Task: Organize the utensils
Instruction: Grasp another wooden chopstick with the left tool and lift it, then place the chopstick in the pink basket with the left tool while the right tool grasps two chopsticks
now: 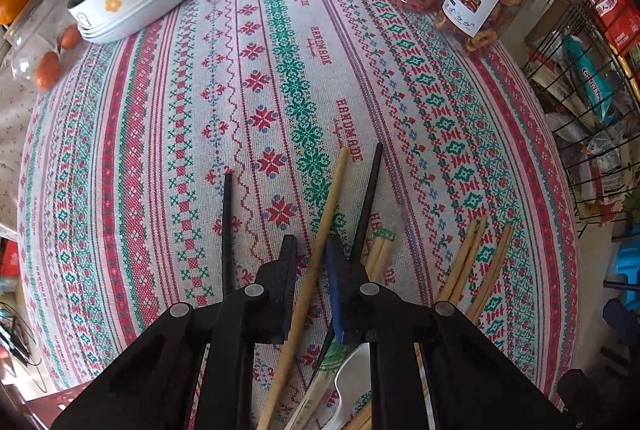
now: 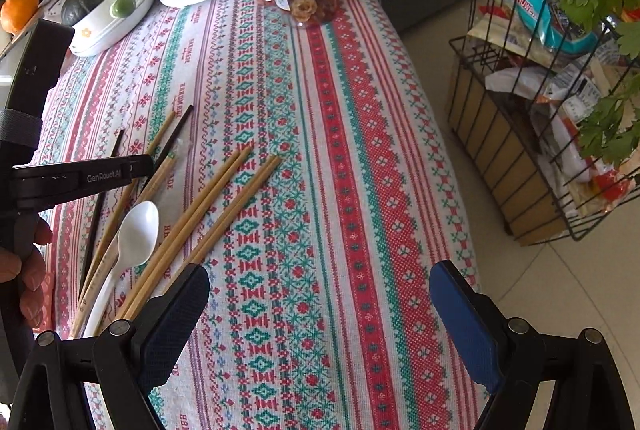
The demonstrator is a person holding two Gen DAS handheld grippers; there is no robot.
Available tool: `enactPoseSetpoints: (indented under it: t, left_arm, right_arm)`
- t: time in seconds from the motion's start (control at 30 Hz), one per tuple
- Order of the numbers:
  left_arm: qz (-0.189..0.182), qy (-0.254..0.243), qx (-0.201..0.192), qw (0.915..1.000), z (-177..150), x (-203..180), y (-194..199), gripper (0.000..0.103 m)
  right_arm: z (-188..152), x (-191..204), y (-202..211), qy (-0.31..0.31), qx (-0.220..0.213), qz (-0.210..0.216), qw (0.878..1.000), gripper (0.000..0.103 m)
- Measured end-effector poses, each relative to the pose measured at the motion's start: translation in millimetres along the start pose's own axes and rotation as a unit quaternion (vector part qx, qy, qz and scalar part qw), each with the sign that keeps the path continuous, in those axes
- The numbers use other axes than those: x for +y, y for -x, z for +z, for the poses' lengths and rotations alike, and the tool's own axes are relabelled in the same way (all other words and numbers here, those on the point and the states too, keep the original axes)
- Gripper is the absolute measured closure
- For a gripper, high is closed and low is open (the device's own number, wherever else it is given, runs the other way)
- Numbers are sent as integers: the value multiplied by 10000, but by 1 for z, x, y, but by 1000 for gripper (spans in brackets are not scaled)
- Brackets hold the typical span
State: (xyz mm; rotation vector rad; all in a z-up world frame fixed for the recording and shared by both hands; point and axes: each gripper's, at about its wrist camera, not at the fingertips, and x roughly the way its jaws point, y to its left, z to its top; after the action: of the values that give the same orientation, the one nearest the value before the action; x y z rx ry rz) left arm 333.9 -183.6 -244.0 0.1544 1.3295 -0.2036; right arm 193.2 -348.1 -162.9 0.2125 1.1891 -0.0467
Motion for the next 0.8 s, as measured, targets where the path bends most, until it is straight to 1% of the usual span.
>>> enactPoseSetpoints:
  t: [0.1, 0.17, 0.27, 0.33, 0.47, 0.6, 0.8]
  left_arm:
    - [114, -136, -106, 9998, -4, -2, 3, 96]
    - [83, -155, -252, 9995, -12, -1, 13, 96]
    - [0, -154, -502, 9986, -24, 4, 37, 97]
    - [-62, -235, -702, 9972, -32, 7, 60, 97]
    - [-151, -509, -1145, 9920, -54, 6, 109, 97]
    - [-363, -640, -1514, 9857, -79, 13, 150, 97]
    - [-648, -552, -1962, 9769, -126, 37, 197, 97]
  right_arm:
    - [0, -1, -4, -49, 57, 16, 10000, 10]
    - [1, 0, -5, -102, 78, 28, 9999, 10]
    - [1, 5, -6, -122, 94, 84, 9998, 10]
    - [1, 11, -8, -48, 116, 105, 9999, 10]
    - [-2, 23, -11, 120, 174, 38, 9998, 11]
    - [-2, 32, -13, 135, 236, 104, 9996, 11]
    - [0, 44, -9, 107, 148, 189, 9997, 13]
